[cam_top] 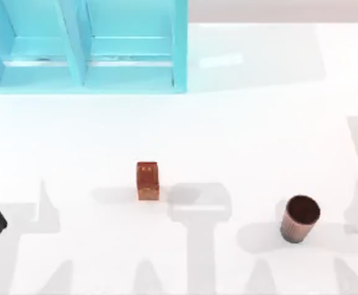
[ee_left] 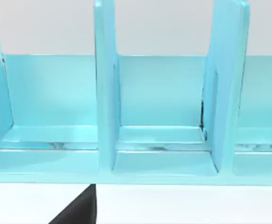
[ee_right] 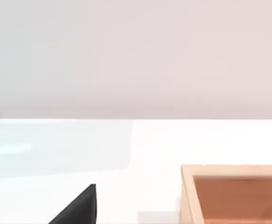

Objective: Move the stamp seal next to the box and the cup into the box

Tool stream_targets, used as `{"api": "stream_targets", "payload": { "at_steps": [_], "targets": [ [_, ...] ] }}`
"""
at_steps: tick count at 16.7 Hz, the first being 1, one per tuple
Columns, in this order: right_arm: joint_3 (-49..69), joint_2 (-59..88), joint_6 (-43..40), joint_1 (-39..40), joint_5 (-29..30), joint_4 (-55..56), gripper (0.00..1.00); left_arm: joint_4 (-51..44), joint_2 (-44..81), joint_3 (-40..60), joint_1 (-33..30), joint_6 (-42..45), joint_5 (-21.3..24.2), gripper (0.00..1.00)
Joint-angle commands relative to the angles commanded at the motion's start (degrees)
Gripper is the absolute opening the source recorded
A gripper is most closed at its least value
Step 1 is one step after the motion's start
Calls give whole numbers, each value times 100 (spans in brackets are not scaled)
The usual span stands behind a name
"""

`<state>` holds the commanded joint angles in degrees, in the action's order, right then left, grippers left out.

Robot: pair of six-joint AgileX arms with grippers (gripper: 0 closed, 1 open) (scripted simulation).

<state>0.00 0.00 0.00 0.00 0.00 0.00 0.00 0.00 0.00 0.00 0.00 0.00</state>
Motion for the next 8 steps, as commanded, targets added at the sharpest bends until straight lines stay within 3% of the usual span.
{"api": "stream_targets", "payload": {
  "at_steps": [8],
  "targets": [
    [763, 1001, 104, 419, 38, -779, 100, 0, 0, 0, 0, 0, 0, 100]
  ]
}}
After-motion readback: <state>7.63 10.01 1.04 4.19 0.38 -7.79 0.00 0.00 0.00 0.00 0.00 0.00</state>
